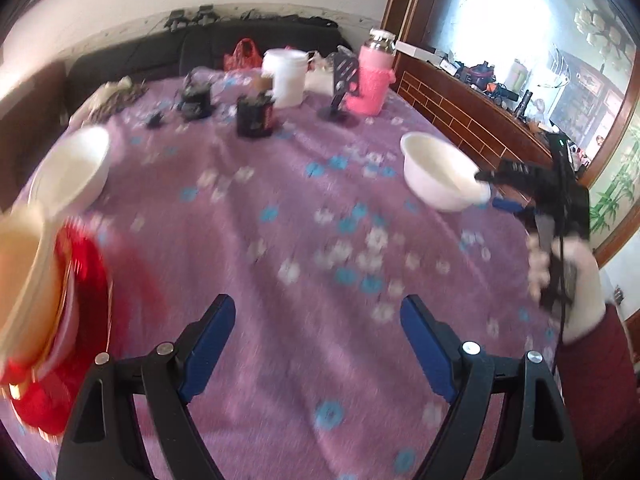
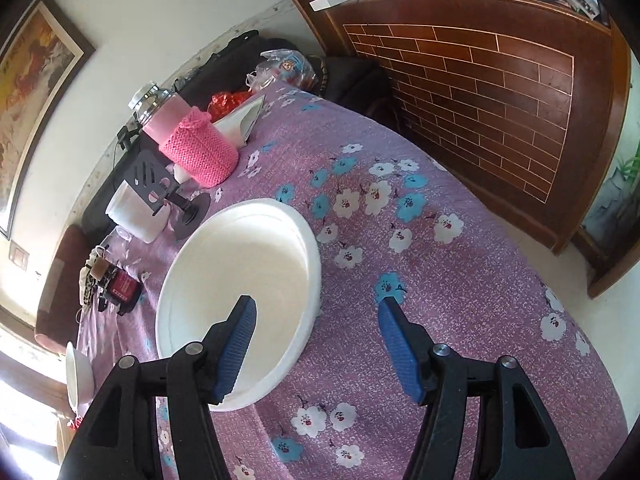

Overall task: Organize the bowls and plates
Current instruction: 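Move the right tool to the large white bowl, then grasp the white bowl rim with the right tool and lift it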

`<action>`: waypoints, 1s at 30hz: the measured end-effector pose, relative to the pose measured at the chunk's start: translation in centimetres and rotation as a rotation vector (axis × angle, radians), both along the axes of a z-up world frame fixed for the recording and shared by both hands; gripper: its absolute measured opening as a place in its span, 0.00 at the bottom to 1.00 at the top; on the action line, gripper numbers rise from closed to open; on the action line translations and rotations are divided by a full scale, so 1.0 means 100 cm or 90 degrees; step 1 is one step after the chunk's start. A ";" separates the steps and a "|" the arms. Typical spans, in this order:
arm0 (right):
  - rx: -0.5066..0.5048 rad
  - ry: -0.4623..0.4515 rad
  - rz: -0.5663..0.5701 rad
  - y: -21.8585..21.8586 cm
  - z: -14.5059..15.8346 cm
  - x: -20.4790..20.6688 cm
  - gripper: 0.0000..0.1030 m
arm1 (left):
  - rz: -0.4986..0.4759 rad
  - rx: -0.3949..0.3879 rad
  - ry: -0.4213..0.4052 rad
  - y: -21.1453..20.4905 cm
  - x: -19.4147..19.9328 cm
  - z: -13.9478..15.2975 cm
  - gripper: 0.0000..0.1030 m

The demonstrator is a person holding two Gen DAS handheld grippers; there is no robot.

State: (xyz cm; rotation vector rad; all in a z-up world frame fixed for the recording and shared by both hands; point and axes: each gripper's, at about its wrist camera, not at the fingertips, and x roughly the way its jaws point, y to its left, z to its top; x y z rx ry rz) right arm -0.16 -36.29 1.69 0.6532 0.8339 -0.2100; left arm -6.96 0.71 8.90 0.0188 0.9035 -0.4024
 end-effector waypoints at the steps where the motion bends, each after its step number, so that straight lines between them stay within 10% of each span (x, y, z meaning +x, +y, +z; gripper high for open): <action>1: 0.001 -0.002 0.000 -0.002 -0.001 0.000 0.65 | -0.003 0.005 -0.004 -0.006 0.006 0.002 0.81; 30: -0.036 -0.037 0.078 0.003 -0.015 0.027 0.60 | -0.022 -0.007 0.135 -0.189 0.192 -0.055 0.81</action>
